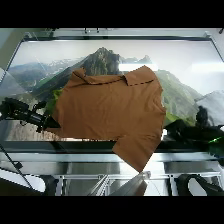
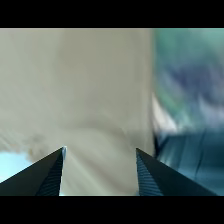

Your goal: Fold the shirts.

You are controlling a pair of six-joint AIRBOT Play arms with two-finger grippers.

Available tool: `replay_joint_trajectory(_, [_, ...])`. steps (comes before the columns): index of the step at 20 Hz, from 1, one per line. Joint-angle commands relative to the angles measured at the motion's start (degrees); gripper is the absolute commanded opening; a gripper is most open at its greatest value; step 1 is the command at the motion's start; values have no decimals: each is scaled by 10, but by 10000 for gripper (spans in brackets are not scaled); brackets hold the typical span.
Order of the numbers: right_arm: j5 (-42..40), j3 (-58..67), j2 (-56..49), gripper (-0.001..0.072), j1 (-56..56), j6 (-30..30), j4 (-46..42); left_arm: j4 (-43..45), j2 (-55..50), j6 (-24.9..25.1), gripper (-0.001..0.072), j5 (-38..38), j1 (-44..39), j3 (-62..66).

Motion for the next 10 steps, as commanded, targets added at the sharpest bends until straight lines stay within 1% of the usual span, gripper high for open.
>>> replay_joint_trajectory(1, [13,-71,0,511,0,52,-9,-30,2,-1,25,18,1,-5])
replay_joint_trajectory(3, [-10,-90,0,510,3,50,-9,-29,1,-1,25,17,1,-9])
replay_joint_trajectory(5, [-46,-92,-2,511,3,36,4,-29,2,-1,25,17,1,-9])
replay_joint_trajectory(8, [-73,-92,-17,510,3,-17,82,-29,2,-1,25,19,1,-9])
replay_joint_trajectory(10, [-80,-92,-48,508,6,-46,114,-29,1,-1,25,19,1,-9])
